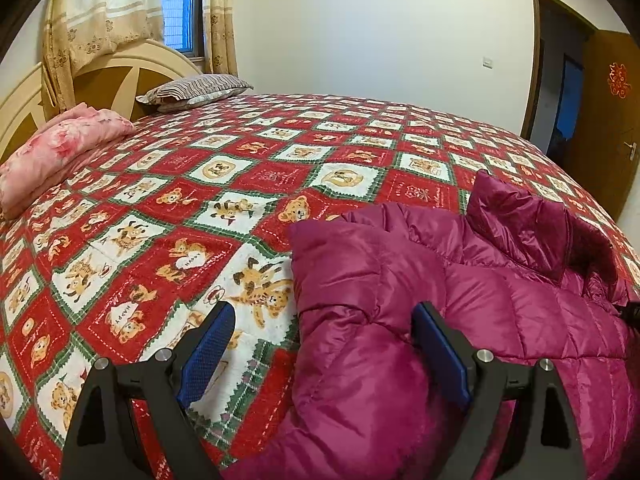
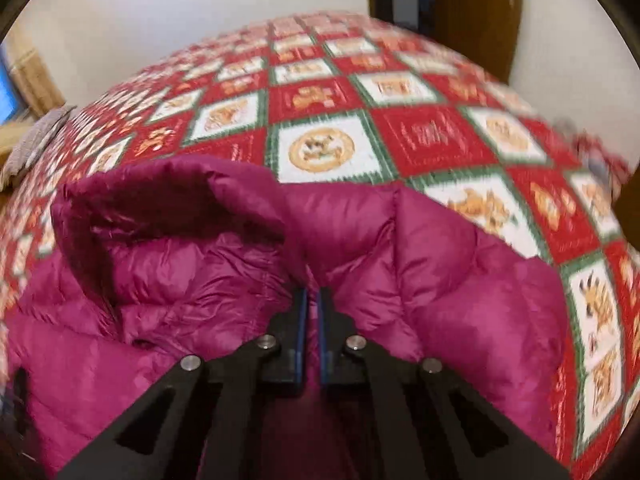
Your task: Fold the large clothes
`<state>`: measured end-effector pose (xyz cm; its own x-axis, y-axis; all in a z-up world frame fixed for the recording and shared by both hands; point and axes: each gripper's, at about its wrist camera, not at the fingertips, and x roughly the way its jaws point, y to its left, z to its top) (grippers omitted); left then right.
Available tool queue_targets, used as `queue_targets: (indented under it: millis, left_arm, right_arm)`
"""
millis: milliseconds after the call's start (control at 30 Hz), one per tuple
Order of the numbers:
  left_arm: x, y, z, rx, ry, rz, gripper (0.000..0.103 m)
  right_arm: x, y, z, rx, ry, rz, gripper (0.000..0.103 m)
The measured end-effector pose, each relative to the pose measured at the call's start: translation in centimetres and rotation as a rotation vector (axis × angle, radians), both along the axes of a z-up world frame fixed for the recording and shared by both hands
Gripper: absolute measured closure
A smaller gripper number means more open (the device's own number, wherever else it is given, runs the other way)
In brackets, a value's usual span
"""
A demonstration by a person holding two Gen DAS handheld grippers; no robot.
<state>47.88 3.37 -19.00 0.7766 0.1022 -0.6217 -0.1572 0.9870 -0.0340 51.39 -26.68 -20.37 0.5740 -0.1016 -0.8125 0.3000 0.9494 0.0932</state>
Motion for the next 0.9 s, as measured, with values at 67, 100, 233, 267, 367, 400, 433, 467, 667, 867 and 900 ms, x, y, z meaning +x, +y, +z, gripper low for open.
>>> queue_targets:
  millis: [67,100,233,267,367,400,433,467,667,867,900]
  left_arm:
    - [-0.1,0.0,0.2,-0.001,0.001,-0.006,0.012]
    - [-0.2,0.0,0.4,-0.001,-0.004,-0.012,0.012]
    - [-1.8,0.1,3.4,0.011,-0.057,-0.053,0.012]
    - [-2.1,0.0,4.4,0.004,-0.08,-0.069,0.012]
    - [-1.7,-2.3,8.0,0.021,-0.156,-0.156,0.012]
    - [-1.1,-3.2,8.7,0.043,-0.162,-0.184,0.012]
    - [-0.2,-4.8,9.4,0.068,-0.156,-0.213,0.012]
    - [0.8,-6.3,9.7,0.081,-0.139,-0.237,0.012]
    - [9.3,-15.2,5.5,0.154,0.139,-0.296,0.012]
    - [11.2,-18.5,2.3,0.348,0.154,-0.227,0.027]
    - [11.0,-18.2,2.1,0.369,0.144,-0.218,0.065]
  right_arm:
    - [-0.6,0.8,-0.2,-0.059,-0.053,0.006,0.099]
    - [-0.7,0.6,-0.2,-0.049,-0.062,0.002,0.099]
    - [-0.9,0.0,-0.2,-0.007,-0.091,-0.001,0.099]
    - [-0.9,0.0,-0.2,-0.006,-0.096,-0.001,0.099]
    - [-1.3,-0.1,-0.2,0.0,-0.114,-0.003,0.099]
    - [-1.3,-0.1,-0.2,0.008,-0.121,-0.005,0.099]
    - [-1.4,-0.3,-0.2,0.018,-0.127,-0.006,0.099]
    - [-1.5,-0.4,-0.2,0.03,-0.132,-0.007,0.099]
    - [-1.8,-0.8,-0.3,0.06,-0.152,-0.014,0.099]
    - [-1.9,-1.1,-0.5,0.08,-0.162,-0.016,0.099]
    - [-1.9,-1.1,-0.5,0.082,-0.161,-0.017,0.099]
